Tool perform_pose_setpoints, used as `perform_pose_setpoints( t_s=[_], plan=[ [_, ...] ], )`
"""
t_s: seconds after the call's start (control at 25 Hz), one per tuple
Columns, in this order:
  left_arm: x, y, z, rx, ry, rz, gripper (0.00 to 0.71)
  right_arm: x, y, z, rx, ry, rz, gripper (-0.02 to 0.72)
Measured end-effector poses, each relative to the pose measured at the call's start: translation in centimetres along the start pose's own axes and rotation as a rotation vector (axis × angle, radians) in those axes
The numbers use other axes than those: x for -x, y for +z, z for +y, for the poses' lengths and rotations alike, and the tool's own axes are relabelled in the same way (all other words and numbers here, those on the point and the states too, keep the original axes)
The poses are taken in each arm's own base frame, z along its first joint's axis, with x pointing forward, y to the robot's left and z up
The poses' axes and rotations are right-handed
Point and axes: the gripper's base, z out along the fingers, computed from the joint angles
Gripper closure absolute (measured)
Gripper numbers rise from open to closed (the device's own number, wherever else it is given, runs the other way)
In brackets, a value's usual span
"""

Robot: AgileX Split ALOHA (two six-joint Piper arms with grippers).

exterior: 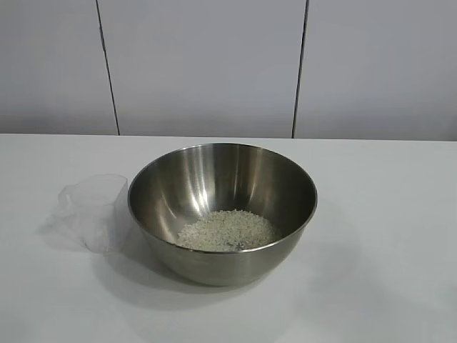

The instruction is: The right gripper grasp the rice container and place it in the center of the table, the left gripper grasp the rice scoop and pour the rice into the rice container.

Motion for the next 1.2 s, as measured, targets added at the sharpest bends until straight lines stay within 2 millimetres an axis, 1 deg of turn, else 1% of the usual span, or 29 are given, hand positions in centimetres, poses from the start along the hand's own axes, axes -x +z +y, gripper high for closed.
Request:
perform_pose_setpoints(
  t_s=[0.08, 0.16, 0.28, 0.4, 0.48, 0.56, 0.68, 0.84, 1.0, 1.12, 1.2],
  plan=[
    [-0.1, -0.5, 1.4, -0.052, -0.061, -0.011, 0.067, 0.0, 0.0, 0.0, 0.0, 0.0, 0.0, 0.093],
    [0.1, -1.8, 1.8, -0.12, -0.082, -0.076, 0.066, 0.0, 0.0, 0.0, 0.0, 0.0, 0.0, 0.093],
    [0.6, -4.9, 1.4, -0.201, -0.076, -0.207, 0.067, 0.0, 0.0, 0.0, 0.0, 0.0, 0.001, 0.093],
    [0.4, -8.2, 0.8, -0.233, -0.046, -0.294, 0.067, 0.0, 0.0, 0.0, 0.0, 0.0, 0.001, 0.093],
    [-0.1, -10.5, 0.3, -0.239, -0.024, -0.344, 0.067, 0.0, 0.0, 0.0, 0.0, 0.0, 0.001, 0.093],
    [-0.8, -13.2, -0.2, -0.237, -0.003, -0.416, 0.067, 0.0, 0.0, 0.0, 0.0, 0.0, 0.001, 0.093],
    [-2.3, -16.7, -0.9, -0.241, 0.024, -0.495, 0.067, 0.0, 0.0, 0.0, 0.0, 0.0, 0.001, 0.093],
    [-4.6, -20.4, -1.9, -0.256, 0.008, -0.575, 0.067, 0.0, 0.0, 0.0, 0.0, 0.0, 0.001, 0.093],
    [-7.4, -22.6, -2.6, -0.233, 0.026, -0.632, 0.067, 0.0, 0.0, 0.0, 0.0, 0.0, 0.001, 0.093],
    [-9.4, -23.0, -2.5, -0.2, 0.018, -0.634, 0.066, 0.0, 0.0, 0.0, 0.0, 0.0, 0.001, 0.093],
    [-11.0, -22.5, -2.4, -0.186, 0.008, -0.602, 0.066, 0.0, 0.0, 0.0, 0.0, 0.0, 0.0, 0.093]
  ],
)
